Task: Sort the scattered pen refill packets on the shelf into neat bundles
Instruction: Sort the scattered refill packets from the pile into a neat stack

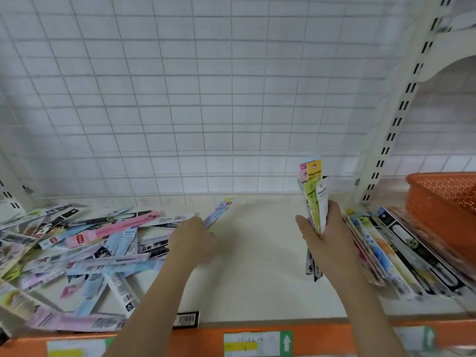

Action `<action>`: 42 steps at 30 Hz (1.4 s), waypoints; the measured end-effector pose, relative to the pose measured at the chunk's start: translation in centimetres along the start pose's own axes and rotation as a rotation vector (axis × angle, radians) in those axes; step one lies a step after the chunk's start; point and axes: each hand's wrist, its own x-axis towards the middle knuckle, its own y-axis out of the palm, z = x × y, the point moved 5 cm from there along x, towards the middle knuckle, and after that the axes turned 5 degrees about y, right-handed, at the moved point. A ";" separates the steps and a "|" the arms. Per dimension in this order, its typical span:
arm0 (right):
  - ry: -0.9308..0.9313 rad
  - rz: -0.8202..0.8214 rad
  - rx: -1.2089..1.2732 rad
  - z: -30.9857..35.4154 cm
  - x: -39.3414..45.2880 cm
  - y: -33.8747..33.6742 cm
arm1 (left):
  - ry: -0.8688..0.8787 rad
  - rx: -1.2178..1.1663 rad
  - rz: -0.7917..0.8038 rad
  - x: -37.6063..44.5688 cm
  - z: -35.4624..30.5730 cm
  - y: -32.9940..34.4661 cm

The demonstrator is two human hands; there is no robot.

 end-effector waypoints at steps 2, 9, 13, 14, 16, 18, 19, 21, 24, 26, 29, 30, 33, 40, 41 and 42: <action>0.003 -0.027 -0.006 -0.2 0.1 0.0 | 0.023 -0.064 -0.041 0.0 -0.5 -0.5; 0.000 -0.046 0.013 -1.5 0.5 -0.4 | 0.185 -0.541 -0.249 -1.9 -5.7 -2.1; -0.025 0.125 -0.026 -2.4 -0.4 -0.2 | 0.200 -0.756 -0.322 -3.5 -9.4 -1.2; -0.021 0.146 -0.040 -3.0 -0.4 -0.4 | 0.192 -0.786 -0.324 -3.8 -10.2 -0.7; -0.003 0.134 -0.015 -4.2 0.3 -1.8 | 0.161 -0.862 -0.311 -4.1 -11.6 0.4; 0.032 0.106 0.049 -5.2 1.5 -3.8 | 0.133 -0.923 -0.286 -4.5 -13.2 1.3; 0.059 0.093 0.097 -5.5 2.2 -5.0 | 0.125 -0.934 -0.272 -4.6 -14.1 1.6; 0.097 0.058 0.177 -6.1 3.8 -7.6 | 0.111 -0.933 -0.240 -4.8 -16.1 2.1; 0.113 0.039 0.088 -7.1 5.9 -11.5 | 0.079 -0.946 -0.131 -5.1 -19.4 3.4; 0.160 0.085 -0.004 -8.5 7.0 -13.6 | 0.063 -0.912 -0.041 -5.3 -21.6 4.7; 0.276 0.222 -0.095 -11.2 7.9 -15.2 | 0.090 -0.714 0.030 -5.7 -24.3 6.4; 0.303 0.280 -0.128 -11.9 7.9 -15.4 | 0.099 -0.658 0.043 -5.9 -25.0 6.8; 0.330 0.424 -0.249 -13.2 7.9 -14.9 | 0.085 -0.578 0.089 -6.4 -26.5 7.9; 0.229 0.394 -0.343 -14.6 7.6 -13.5 | -0.037 -0.499 0.102 -7.0 -26.0 8.1; 0.220 0.385 -0.335 -14.5 7.5 -13.5 | -0.047 -0.476 0.113 -7.0 -25.8 8.1; 0.215 0.384 -0.336 -14.5 7.4 -13.6 | -0.055 -0.454 0.126 -7.1 -25.8 8.2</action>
